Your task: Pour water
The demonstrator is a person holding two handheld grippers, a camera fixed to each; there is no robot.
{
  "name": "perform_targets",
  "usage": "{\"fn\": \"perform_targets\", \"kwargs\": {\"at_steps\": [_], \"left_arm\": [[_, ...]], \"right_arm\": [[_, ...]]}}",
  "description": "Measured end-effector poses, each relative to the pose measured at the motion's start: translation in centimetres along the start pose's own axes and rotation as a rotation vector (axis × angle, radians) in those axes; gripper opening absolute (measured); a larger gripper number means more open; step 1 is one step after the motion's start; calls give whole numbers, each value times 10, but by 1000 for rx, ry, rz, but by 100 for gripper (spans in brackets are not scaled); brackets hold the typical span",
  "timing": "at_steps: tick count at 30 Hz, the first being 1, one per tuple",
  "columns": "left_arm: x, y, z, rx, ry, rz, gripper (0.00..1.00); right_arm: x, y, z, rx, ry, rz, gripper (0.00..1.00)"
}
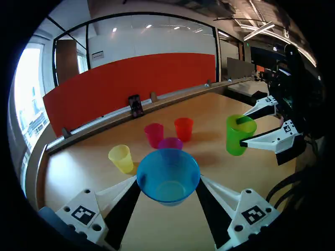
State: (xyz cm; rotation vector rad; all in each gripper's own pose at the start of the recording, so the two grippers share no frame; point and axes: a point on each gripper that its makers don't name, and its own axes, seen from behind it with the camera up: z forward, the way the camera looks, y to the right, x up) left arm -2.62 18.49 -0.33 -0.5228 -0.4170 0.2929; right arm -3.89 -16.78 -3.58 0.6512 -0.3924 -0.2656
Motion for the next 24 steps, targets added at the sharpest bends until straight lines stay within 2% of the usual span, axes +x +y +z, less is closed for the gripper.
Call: {"fn": "perform_targets", "kwargs": {"at_steps": [5, 14, 24], "left_arm": [[-14, 1, 12, -4, -6, -11, 85], [-49, -6, 28, 6, -58, -31, 85], [-71, -7, 47, -13, -85, -31, 85]], "right_arm": [[-15, 3, 7, -5, -13, 6, 90], [-44, 10, 21, -18, -53, 27, 90], [-68, 11, 40, -12, -84, 41, 90]]}}
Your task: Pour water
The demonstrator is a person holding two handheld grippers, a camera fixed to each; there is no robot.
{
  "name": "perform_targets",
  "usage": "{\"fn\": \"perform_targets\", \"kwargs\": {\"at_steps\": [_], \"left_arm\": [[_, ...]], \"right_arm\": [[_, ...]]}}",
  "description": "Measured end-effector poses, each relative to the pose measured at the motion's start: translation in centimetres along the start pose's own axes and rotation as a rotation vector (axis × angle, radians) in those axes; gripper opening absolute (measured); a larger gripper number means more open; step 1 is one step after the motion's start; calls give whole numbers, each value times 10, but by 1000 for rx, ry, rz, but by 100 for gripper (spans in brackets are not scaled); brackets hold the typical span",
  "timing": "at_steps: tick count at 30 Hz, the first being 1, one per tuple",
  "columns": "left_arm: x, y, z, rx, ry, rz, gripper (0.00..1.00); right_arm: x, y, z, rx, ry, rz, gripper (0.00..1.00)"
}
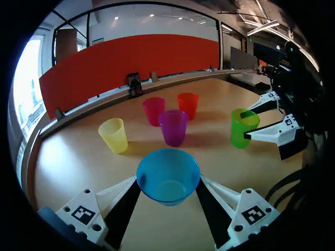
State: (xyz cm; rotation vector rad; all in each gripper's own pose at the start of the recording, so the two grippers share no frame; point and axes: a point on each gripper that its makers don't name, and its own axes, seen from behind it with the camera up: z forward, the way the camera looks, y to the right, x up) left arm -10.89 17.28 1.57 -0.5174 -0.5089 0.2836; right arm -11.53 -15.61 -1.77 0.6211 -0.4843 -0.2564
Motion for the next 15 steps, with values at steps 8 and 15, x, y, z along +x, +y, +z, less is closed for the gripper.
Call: {"fn": "perform_targets", "kwargs": {"at_steps": [8, 15], "left_arm": [[-15, -1, 15, -8, -22, -18, 85], [-23, 0, 23, -13, -28, -20, 85]], "right_arm": [[-17, 4, 14, -7, -27, 10, 90], [-21, 3, 18, -9, -28, 16, 90]]}}
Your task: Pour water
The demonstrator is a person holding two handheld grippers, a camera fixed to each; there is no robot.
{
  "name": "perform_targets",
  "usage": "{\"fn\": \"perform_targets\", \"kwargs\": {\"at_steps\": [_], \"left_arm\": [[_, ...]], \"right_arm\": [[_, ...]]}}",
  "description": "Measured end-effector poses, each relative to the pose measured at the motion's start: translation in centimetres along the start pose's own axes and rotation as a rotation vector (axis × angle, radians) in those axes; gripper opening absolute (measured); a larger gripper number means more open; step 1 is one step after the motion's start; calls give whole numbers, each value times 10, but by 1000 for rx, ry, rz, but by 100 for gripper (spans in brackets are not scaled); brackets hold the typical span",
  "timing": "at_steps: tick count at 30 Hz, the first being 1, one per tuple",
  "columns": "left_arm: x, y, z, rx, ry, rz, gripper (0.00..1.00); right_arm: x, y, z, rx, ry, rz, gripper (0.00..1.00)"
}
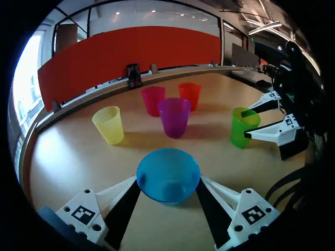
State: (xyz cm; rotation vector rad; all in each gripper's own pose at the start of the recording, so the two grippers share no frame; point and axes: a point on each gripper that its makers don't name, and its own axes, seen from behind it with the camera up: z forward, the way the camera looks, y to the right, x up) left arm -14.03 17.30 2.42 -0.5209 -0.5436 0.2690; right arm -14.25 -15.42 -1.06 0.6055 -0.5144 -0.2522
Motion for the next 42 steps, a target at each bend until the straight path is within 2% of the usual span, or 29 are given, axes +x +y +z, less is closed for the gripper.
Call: {"fn": "perform_targets", "kwargs": {"at_steps": [11, 17, 26, 31, 42], "left_arm": [[0, -1, 5, 5, 22, 3, 85], [0, -1, 7, 5, 28, 24, 85], [-12, -3, 8, 18, -1, 29, 90], [-5, -5, 5, 23, 16, 9, 90], [12, -3, -6, 16, 45, 12, 92]], "right_arm": [[-3, 1, -1, -4, 1, 4, 90], [-4, 2, -2, -10, -1, 1, 91], [-5, 4, -4, -24, 1, -5, 92], [3, 7, -6, -36, 21, 4, 100], [15, 7, -14, -43, 39, -3, 100]]}}
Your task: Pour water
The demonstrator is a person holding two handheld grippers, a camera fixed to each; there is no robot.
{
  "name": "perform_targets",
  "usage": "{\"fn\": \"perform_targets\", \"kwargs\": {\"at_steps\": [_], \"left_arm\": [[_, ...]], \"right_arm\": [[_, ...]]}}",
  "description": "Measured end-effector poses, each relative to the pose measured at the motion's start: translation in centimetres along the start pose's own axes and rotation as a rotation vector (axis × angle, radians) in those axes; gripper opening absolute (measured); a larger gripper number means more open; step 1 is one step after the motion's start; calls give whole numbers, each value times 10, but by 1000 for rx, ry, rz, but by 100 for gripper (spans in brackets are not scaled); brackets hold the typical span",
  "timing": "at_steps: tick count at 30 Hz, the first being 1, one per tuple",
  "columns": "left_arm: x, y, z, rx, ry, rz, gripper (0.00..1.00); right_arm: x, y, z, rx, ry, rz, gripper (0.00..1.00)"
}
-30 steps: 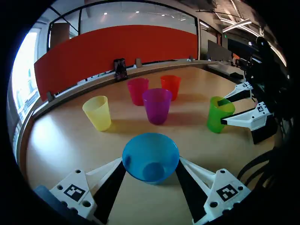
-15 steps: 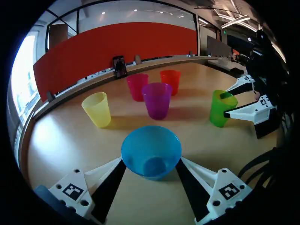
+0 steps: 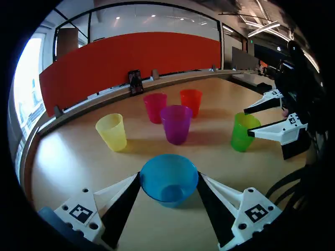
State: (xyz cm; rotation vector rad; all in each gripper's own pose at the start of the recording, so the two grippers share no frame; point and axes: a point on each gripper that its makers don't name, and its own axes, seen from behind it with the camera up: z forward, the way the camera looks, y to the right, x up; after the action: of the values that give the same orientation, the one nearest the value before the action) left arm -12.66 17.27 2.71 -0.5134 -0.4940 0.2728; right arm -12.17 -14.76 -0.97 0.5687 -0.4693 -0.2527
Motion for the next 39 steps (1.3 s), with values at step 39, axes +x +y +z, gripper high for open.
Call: {"fn": "perform_targets", "kwargs": {"at_steps": [39], "left_arm": [[14, 1, -5, 14, 31, -21, 93]], "right_arm": [[23, 7, -26, -22, 51, -10, 100]]}}
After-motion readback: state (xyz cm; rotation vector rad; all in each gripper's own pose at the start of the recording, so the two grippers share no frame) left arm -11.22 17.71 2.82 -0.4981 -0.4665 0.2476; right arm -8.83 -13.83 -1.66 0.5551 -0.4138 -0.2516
